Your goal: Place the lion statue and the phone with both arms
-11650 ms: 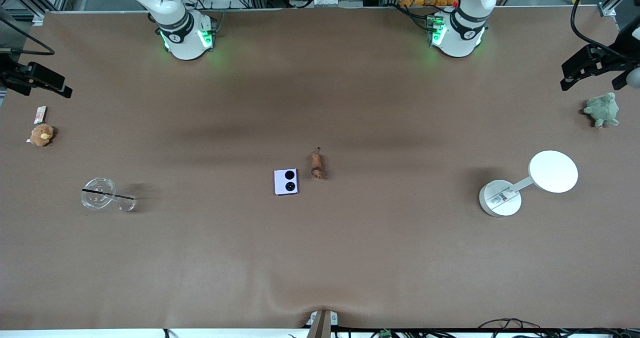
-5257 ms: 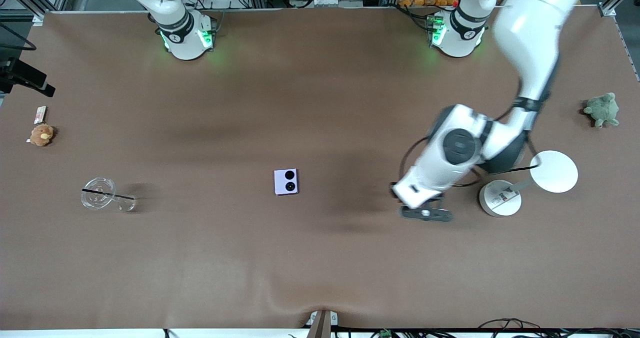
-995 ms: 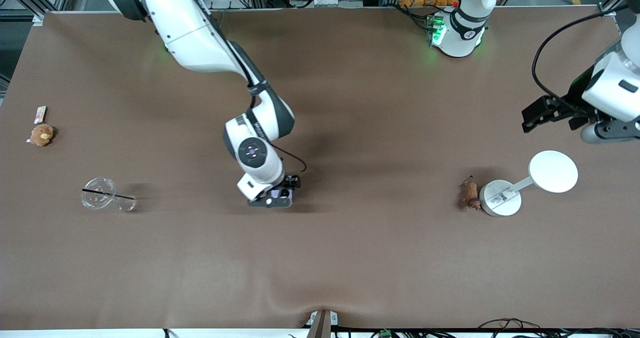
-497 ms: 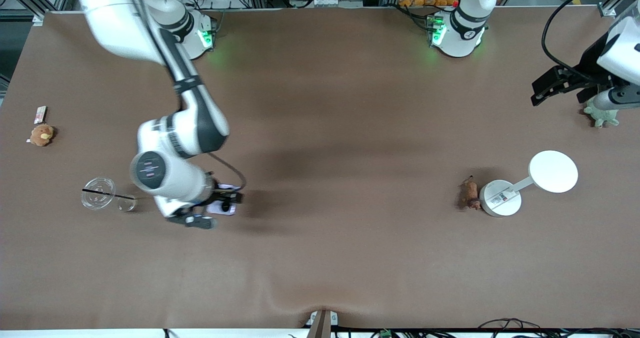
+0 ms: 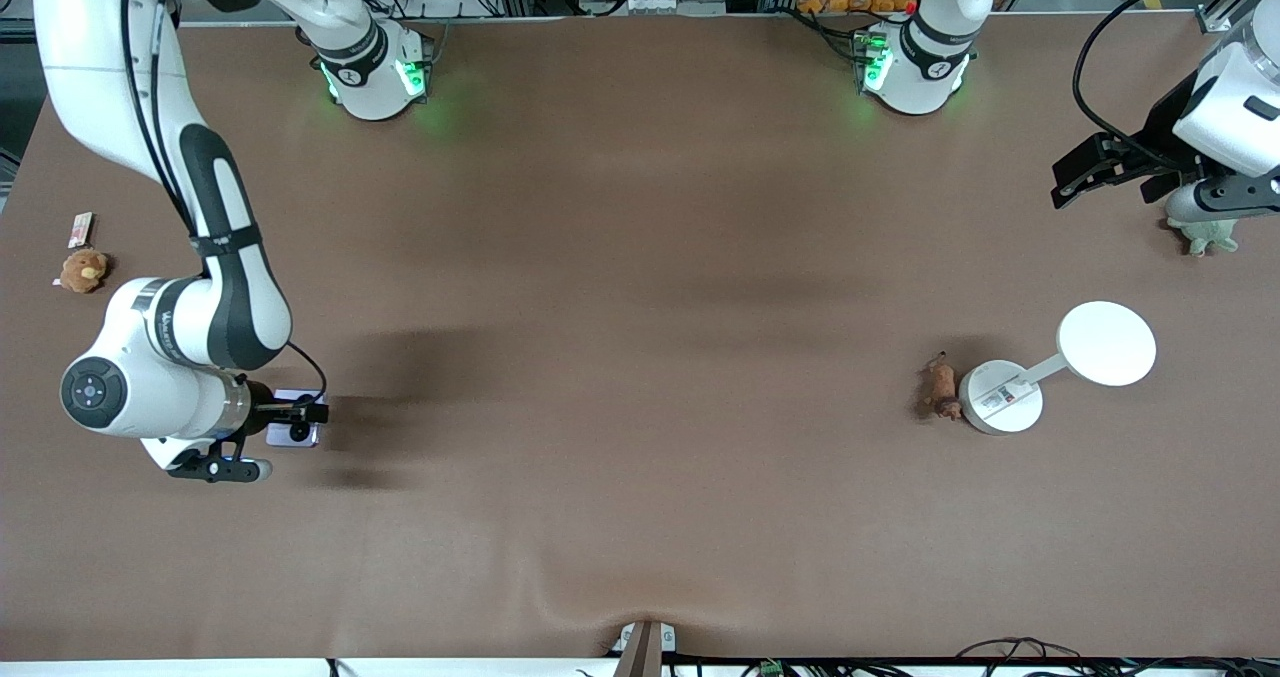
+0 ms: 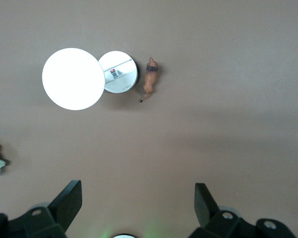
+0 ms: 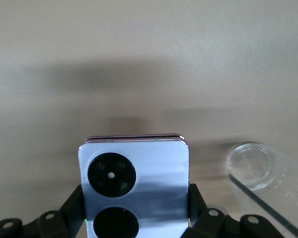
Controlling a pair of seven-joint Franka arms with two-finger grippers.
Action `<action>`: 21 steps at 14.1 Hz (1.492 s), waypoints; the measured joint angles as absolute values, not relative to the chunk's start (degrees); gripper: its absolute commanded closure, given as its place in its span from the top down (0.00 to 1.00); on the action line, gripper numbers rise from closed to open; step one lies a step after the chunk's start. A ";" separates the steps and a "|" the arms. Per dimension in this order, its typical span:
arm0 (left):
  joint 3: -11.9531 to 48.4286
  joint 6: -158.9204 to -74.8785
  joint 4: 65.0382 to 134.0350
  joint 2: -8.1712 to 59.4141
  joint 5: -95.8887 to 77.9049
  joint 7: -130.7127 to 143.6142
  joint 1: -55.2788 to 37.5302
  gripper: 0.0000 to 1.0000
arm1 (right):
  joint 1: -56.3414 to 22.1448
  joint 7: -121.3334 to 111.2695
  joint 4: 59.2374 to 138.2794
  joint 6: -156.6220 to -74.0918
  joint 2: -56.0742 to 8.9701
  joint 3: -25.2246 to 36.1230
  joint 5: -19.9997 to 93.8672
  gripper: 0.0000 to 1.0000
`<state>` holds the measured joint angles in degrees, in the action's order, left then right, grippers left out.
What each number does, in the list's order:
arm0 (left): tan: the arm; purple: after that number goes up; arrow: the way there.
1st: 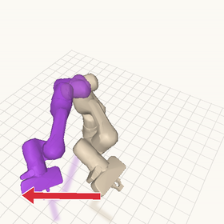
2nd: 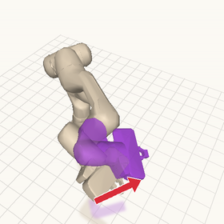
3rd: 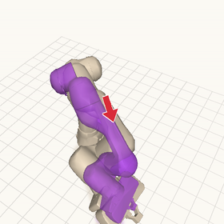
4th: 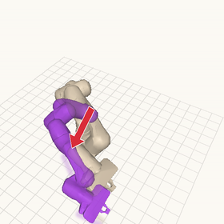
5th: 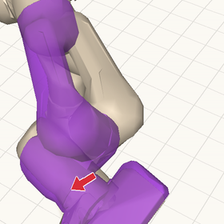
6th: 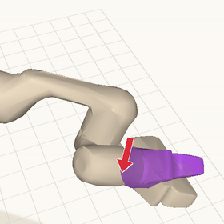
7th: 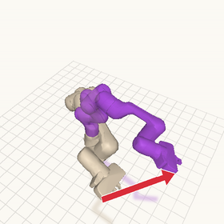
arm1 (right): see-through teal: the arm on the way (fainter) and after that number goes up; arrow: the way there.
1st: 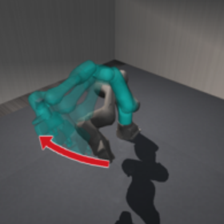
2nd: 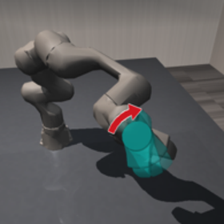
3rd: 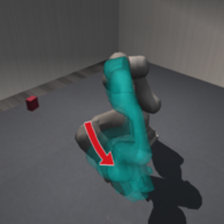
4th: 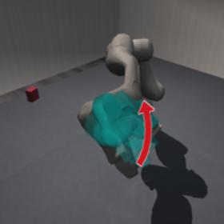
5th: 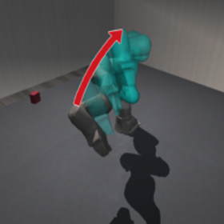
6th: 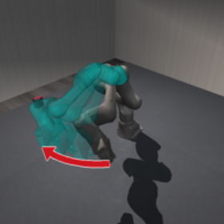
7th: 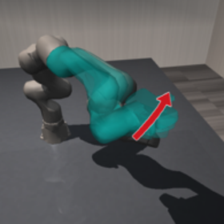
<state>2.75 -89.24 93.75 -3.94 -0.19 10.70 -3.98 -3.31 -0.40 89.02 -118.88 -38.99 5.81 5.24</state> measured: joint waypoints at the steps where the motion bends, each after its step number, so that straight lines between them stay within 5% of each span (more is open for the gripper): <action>1: 2.73 -89.24 94.02 -3.94 -0.19 10.70 -3.97 1.00 | -3.25 -0.40 89.26 -119.23 -39.87 5.80 5.10 0.39; 4: 2.67 -89.28 94.47 -3.94 -0.19 10.70 -3.95 1.00 | -3.25 -0.40 89.43 -120.39 -41.81 5.78 4.96 0.58; 5: 2.67 -89.56 94.48 -3.94 -0.19 10.70 -3.95 1.00 | -3.24 -0.39 89.43 -120.67 -42.11 5.78 4.95 0.77; 7: 2.68 -90.67 94.58 -3.86 -0.19 10.69 -4.00 1.00 | -3.23 -0.35 89.63 -120.70 -42.31 5.78 4.94 1.00; 14: 2.63 -91.14 94.66 -3.29 -0.19 10.69 -4.16 1.00 | -2.98 -0.15 88.91 -120.66 -41.08 5.55 4.89 1.00; 21: 2.56 -91.10 94.81 -3.25 -0.19 10.69 -4.10 1.00 | -2.96 -0.14 85.01 -115.06 -26.76 5.52 4.84 1.00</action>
<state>2.56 -91.10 94.81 -3.25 -0.19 10.69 -4.10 -2.96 -0.14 85.01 -115.06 -26.76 5.52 4.84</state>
